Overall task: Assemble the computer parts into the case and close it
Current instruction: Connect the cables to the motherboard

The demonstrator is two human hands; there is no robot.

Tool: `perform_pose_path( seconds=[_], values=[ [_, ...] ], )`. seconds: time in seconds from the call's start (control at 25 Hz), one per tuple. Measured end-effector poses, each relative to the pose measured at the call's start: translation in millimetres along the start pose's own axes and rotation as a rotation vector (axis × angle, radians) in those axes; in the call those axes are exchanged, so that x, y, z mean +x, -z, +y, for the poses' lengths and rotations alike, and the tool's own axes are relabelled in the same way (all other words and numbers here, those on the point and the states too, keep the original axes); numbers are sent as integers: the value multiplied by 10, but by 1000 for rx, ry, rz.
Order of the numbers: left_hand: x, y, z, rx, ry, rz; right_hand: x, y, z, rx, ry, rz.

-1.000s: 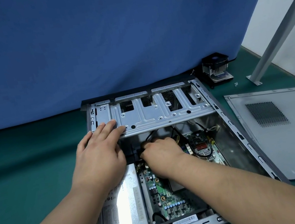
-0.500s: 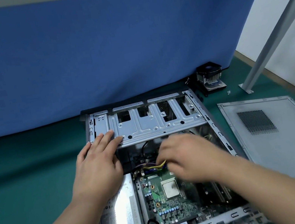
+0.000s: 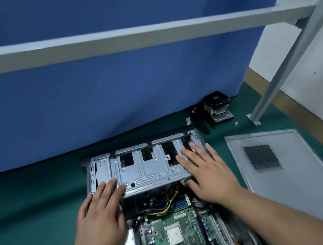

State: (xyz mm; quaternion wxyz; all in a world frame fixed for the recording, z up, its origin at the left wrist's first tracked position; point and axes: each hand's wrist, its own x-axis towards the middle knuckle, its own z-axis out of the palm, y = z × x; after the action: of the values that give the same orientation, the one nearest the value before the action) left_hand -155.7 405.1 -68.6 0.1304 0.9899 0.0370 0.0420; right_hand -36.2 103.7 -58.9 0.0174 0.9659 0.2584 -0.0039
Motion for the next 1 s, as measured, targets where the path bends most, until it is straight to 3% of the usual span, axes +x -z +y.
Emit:
perform_pose_path(
  seconds=[0.16,0.36,0.68,1.0],
  values=[
    [24,42,30,-14,3,-20,15,61,3,31,-117,-65],
    [103,17,15,80,-19,-29,60,74,19,95,-125,-65],
    [826,88,382,256,-25,-310,88,145,67,259,-164,-46],
    [851,84,206,331,-28,-341,369,273,90,471,-121,-116]
  ],
)
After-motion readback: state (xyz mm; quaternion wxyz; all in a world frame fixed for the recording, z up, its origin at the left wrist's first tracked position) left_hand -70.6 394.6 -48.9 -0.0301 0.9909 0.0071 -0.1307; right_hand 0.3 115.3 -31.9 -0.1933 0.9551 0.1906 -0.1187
